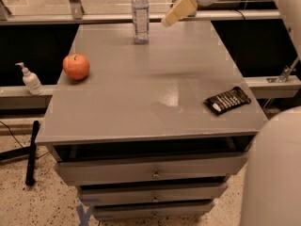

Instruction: Knock blue plastic bottle over

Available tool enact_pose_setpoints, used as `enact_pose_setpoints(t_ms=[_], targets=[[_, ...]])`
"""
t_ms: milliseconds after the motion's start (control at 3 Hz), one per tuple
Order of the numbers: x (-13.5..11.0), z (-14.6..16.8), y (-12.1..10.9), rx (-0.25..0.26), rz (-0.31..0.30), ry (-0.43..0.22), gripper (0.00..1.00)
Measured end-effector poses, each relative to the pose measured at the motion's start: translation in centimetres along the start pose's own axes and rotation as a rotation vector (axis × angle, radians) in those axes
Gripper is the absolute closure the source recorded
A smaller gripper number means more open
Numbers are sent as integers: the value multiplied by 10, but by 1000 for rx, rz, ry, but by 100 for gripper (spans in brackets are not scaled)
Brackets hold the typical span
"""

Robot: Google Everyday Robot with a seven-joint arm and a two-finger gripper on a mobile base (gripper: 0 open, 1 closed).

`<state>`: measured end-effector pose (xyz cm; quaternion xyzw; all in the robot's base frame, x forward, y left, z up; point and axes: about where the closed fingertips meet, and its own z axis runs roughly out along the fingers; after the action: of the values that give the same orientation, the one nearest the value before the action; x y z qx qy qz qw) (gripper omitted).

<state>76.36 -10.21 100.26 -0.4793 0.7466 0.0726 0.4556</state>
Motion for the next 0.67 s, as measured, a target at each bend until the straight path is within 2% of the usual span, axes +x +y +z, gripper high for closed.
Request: enact_pose_setpoints(t_ms=[333, 667], targets=[[-21, 46, -4, -24, 67, -54, 0], [-29, 86, -3, -49, 131, -97, 0]])
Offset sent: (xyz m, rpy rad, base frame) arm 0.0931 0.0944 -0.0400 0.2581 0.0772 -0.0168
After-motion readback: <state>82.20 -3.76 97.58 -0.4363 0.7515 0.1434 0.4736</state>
